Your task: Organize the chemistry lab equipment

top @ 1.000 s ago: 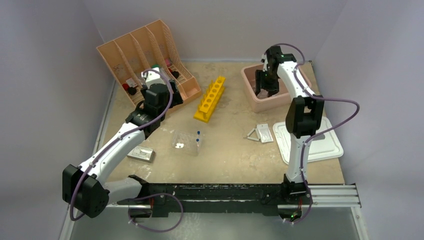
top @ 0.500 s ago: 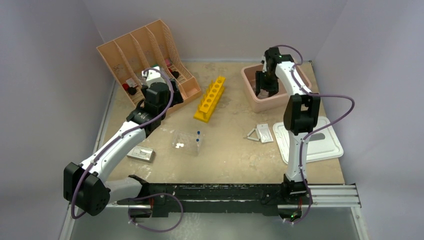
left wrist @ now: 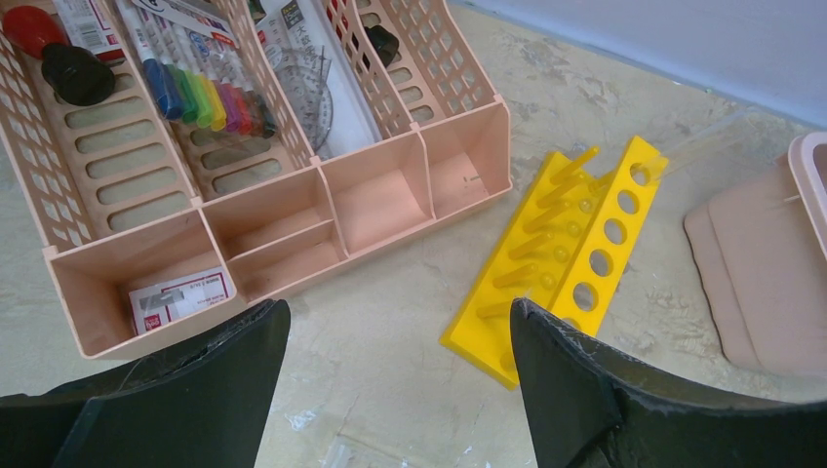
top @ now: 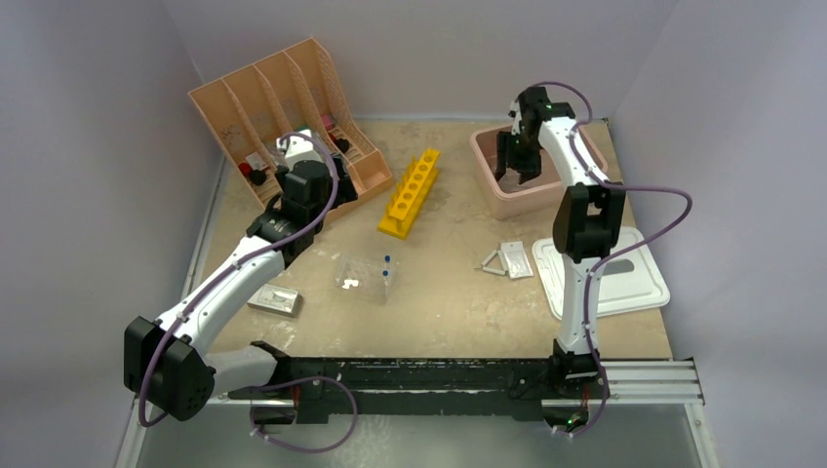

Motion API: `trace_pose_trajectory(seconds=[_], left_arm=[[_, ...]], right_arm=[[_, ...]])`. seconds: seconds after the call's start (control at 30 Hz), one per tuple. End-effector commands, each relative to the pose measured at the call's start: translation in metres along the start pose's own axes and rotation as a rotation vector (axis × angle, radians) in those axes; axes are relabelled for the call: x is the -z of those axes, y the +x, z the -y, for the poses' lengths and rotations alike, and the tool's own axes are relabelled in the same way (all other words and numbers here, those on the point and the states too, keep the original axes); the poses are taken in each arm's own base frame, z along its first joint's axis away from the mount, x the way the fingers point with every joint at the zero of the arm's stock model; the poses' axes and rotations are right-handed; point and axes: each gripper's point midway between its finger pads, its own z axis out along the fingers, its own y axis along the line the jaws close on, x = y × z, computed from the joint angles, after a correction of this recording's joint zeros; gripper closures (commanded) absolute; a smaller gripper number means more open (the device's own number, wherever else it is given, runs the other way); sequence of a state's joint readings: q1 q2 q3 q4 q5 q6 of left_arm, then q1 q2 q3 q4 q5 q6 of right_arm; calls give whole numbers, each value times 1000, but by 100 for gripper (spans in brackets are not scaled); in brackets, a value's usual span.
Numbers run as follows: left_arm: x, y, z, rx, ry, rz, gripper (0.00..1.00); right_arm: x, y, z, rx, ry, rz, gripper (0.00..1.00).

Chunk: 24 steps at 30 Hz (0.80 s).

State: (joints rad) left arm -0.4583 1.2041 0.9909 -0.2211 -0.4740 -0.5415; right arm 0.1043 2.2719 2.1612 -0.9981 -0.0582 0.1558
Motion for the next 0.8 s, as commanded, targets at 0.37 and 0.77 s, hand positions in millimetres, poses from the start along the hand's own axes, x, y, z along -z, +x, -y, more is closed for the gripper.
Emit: trace_pose_trajectory(seconds=[0.37, 0.77], left_arm=[[1, -29, 13, 56, 36, 69, 17], [0, -30, 14, 54, 37, 69, 17]], right_arm=[[-15, -2, 14, -18, 87, -20, 37], [28, -40, -11, -17, -40, 161, 19]])
